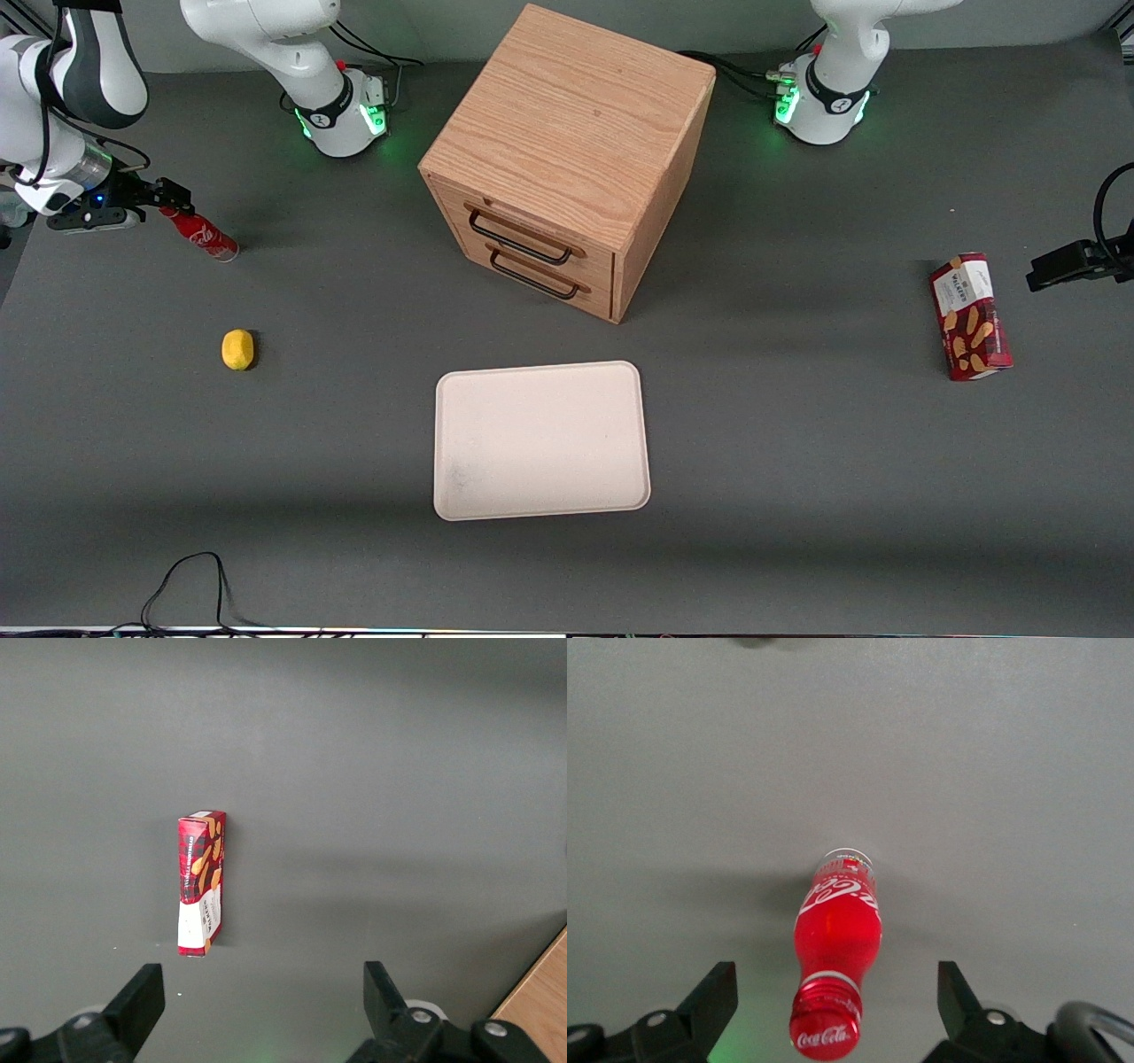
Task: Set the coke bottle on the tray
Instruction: 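Close the right gripper on the bottle's neck and lift it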
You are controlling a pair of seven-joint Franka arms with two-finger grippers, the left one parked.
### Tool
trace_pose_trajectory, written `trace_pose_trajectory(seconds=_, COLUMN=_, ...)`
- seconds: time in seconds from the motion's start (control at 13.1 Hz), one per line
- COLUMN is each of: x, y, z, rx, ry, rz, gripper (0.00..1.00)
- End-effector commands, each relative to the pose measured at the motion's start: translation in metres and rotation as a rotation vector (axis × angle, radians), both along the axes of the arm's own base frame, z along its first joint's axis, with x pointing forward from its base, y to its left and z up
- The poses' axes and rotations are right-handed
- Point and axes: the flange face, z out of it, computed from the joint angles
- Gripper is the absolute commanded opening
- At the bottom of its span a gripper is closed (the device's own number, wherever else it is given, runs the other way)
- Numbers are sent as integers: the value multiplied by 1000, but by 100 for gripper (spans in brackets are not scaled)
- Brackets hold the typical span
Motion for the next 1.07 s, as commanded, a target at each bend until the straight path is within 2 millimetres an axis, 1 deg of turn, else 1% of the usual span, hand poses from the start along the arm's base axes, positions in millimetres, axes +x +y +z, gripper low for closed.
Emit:
trace_pose_trajectory(seconds=0.0, x=-10, y=-3, z=-4, rx=6, ry=-25, rz=18, gripper=100)
trace_pose_trajectory(seconds=0.08, x=-11, y=-4, z=-5, rx=0, ry=-22, rz=24, gripper=95)
trace_pose_trajectory(seconds=0.23, x=-12, y=-6, z=-5, rx=-8, ry=-18, rz=30, gripper=65)
trace_pose_trajectory(seconds=0.38, x=-12, y=-6, z=-5, rx=-10, ry=-19, rz=31, gripper=42)
trace_pose_trajectory(seconds=0.46, x=-11, y=-5, z=-4, rx=-10, ry=-19, rz=33, gripper=31)
trace_pose_trajectory(seconds=0.53, x=-11, y=-5, z=-5, rx=-10, ry=-18, rz=33, gripper=23)
trace_pose_trajectory(seconds=0.68, x=-11, y=-6, z=-4, rx=-12, ry=-15, rz=32, gripper=9)
trace_pose_trajectory(seconds=0.84, x=-6, y=-1, z=-3, rx=-19, ry=-12, rz=30, gripper=5)
trace_pose_trajectory(seconds=0.91, x=2, y=2, z=4, rx=-33, ry=-22, rz=37, gripper=4)
trace_pose_trajectory(seconds=0.99, x=11, y=10, z=12, rx=-50, ry=-7, rz=42, gripper=4)
